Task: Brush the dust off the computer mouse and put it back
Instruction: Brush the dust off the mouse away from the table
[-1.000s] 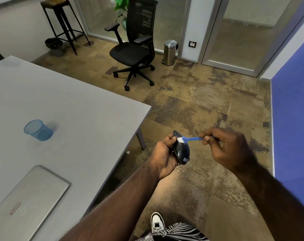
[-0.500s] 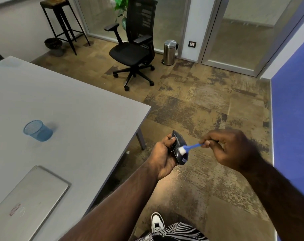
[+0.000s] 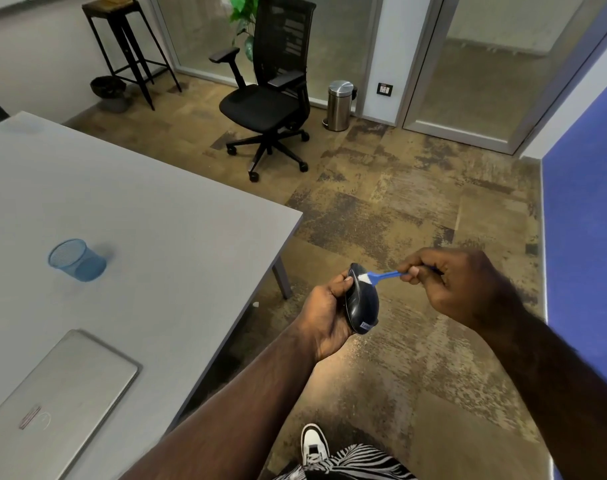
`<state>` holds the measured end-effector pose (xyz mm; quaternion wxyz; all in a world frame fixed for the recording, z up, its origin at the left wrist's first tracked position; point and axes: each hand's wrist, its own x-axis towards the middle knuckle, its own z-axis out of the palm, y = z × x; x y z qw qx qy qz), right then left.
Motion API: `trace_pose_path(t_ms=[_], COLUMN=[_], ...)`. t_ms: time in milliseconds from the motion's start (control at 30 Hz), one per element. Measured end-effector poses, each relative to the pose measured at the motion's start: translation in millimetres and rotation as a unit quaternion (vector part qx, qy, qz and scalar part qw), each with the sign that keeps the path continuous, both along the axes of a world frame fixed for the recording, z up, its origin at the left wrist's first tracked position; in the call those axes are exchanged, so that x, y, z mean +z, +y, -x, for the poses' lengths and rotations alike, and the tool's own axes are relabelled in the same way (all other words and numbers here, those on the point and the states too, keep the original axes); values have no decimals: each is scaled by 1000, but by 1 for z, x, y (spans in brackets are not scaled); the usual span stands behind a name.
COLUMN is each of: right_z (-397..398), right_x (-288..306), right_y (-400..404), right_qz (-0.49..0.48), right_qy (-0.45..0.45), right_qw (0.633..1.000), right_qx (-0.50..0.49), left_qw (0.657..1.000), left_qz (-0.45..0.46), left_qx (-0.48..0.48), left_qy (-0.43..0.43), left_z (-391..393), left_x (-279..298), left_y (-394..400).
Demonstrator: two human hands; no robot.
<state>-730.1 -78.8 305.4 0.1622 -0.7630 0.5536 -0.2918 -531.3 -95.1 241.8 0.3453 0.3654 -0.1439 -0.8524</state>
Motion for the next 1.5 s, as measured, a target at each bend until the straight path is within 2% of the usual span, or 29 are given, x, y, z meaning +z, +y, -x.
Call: trace_pose_path(t_ms=[67,200,333,467,633,800,1000,1133,1267,1400,1500], right_z=[1,-1,-1,-7,-1,2,6,6,8,8,10], right_x=[1,1,-2,-1,-6,-1,-1,2,1,2,-1], right_y=[-3,-4,-11,-9,-14,-5,-3,1,-1,3,2], right_qz=[9,-2,2,-9,-26,-47,-5,-50,-19,-44,-41], right_qy=[8,-3,7,-9,11,-50,-29,-33,-27,-35,-43], right_qw=[1000,1000,999,1000,996,998,999,996,999,997,998], right_qx=[-21,22,-40,4,-85,14,-20,66,-6,50,-7], left_qw=[1000,1000,1000,999,1000,999,999,998,998,999,999], left_qz=[-4,-6,-9,-19,-21,-19,-22,-35,-43,-43,-48], left_qx=[0,-15,-22,-30,-23,-30,-35,-32,-29,-23,-19], left_qy=[6,-11,-10,-24,-5,-27,-22,-28,-19,-17,-16], left_z=[0,0,1,2,2,-2,-3,-2,-2,-4,-5], left_x=[0,2,3,7,9,8,9,6,6,4,2], left_y=[1,2,3,3,4,3,2,3,2,0,0])
